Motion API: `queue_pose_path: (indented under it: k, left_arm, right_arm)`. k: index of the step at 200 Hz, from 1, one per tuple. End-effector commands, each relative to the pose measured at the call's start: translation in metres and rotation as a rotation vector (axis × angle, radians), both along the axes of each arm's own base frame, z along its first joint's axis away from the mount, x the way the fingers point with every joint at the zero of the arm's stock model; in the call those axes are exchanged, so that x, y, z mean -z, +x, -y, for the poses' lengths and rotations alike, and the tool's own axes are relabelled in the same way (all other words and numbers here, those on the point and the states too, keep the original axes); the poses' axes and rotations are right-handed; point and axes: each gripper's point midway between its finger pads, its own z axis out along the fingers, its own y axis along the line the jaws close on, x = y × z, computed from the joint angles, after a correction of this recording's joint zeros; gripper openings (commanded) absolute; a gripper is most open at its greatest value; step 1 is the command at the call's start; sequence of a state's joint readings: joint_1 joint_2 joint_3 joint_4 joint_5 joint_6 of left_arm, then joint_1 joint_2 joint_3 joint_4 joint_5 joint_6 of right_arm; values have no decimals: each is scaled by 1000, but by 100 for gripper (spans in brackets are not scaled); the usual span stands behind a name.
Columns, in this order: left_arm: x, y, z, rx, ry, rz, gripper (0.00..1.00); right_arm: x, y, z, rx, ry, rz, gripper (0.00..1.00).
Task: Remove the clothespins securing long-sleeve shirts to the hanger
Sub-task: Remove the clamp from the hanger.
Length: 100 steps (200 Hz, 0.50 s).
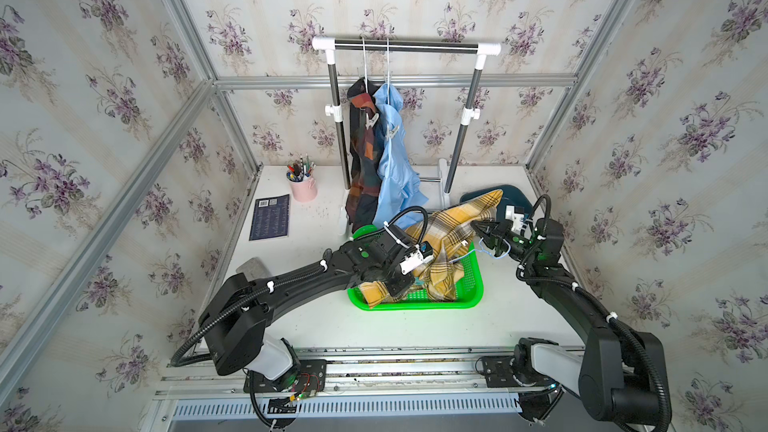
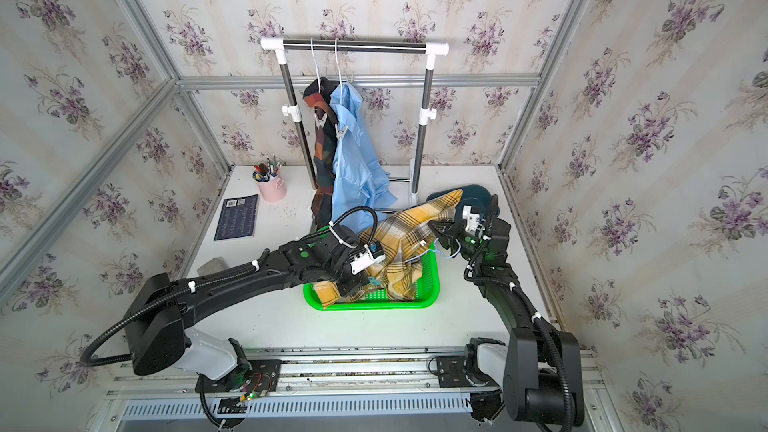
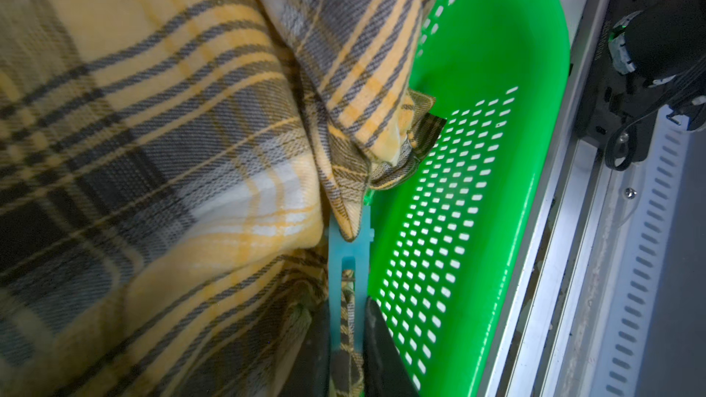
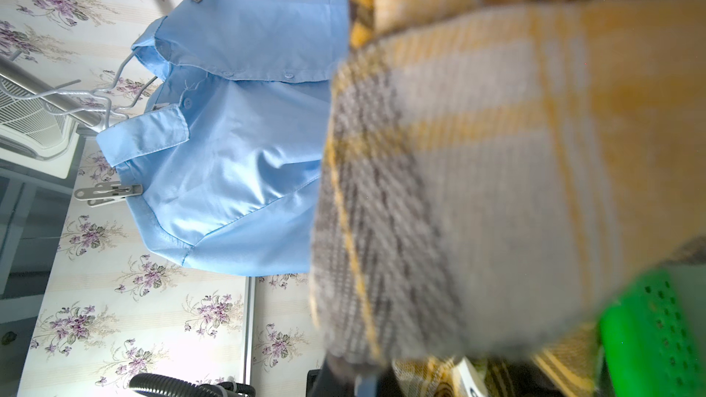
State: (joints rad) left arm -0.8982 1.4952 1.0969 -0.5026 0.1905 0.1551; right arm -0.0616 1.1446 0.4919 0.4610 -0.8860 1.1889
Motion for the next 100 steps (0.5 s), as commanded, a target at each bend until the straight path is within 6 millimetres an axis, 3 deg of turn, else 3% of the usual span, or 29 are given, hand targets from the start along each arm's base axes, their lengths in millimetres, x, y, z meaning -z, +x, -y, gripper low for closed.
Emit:
queue_pose_path:
  k: [1, 18, 21, 39, 80, 100]
  left_arm:
    - [-14, 0, -3, -29, -22, 6, 14]
    - [-25, -4, -7, -34, -34, 5, 13]
    - [-36, -6, -9, -36, -58, 22, 14]
    - [-53, -11, -17, -41, -77, 38, 13]
    - [-103, 0, -56, -173, -136, 182, 15]
    - [-122, 12, -71, -239, -159, 243, 16]
  right_arm:
    - [-7, -1, -5, -2, 1, 20, 0]
    - [-9, -4, -18, -28, -5, 25, 0]
    - [-10, -5, -21, -33, -6, 27, 0]
    - [-14, -7, -39, -68, -12, 36, 0]
    - [-27, -10, -76, -134, -13, 73, 0]
    - [-24, -14, -96, -171, -14, 69, 0]
